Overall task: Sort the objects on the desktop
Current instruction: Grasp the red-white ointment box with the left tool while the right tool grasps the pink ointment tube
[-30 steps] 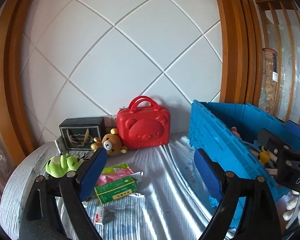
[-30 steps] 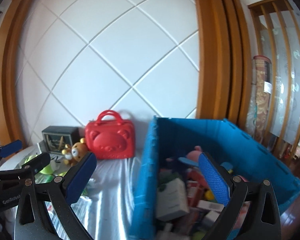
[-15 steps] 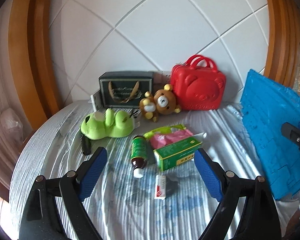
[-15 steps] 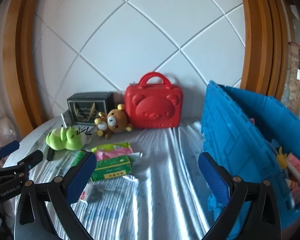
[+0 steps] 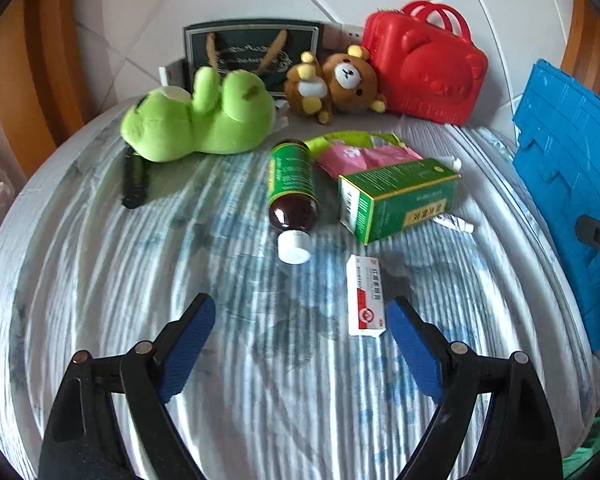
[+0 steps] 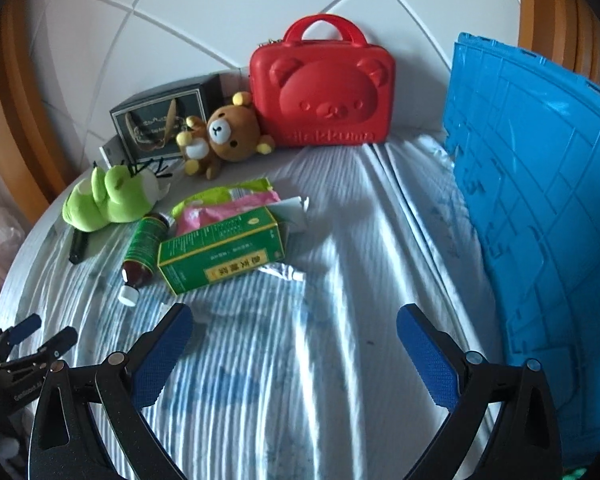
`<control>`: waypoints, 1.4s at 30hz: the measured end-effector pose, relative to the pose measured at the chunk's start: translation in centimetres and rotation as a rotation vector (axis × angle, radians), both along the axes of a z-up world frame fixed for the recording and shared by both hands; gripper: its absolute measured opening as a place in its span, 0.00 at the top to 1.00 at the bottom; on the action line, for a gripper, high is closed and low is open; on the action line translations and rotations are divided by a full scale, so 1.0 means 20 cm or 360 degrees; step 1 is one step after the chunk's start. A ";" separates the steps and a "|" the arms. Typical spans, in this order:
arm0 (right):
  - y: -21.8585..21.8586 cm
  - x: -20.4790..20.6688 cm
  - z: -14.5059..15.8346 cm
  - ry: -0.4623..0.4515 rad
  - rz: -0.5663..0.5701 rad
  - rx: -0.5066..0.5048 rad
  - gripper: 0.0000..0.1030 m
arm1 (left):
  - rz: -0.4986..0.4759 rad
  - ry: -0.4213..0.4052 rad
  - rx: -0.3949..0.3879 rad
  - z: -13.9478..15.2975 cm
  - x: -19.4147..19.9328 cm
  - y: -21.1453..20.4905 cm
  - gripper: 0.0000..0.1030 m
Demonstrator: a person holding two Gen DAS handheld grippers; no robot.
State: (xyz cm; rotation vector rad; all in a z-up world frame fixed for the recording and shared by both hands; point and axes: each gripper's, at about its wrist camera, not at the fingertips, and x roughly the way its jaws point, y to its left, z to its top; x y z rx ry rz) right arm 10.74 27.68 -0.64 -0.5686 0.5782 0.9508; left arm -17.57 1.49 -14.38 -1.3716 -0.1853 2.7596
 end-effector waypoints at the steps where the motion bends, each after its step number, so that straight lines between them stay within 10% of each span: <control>1: 0.01 0.03 -0.02 0.0004 0.0015 -0.0020 0.00 | -0.0036 -0.0022 0.0012 -0.03 -0.03 0.04 0.23; 7: 0.09 0.18 -0.12 0.0021 0.0072 -0.0113 0.00 | -0.0175 -0.0176 0.0003 -0.24 -0.19 0.25 0.33; 10: 0.17 0.23 -0.20 0.0048 0.0163 -0.0192 0.00 | -0.0191 -0.0241 0.0006 -0.31 -0.25 0.27 0.74; 24: 0.72 0.29 -0.53 0.0025 0.0584 -0.0451 0.01 | -0.0069 -0.0174 0.0042 -0.27 -0.41 0.14 0.75; 32: 0.75 0.25 -0.59 0.0017 0.0684 -0.0529 0.82 | -0.0076 -0.0184 0.0044 -0.25 -0.39 0.16 0.75; 42: 0.34 0.16 -0.45 0.0186 0.0769 -0.0444 0.82 | -0.0114 -0.0035 0.0033 -0.02 -0.16 0.19 0.75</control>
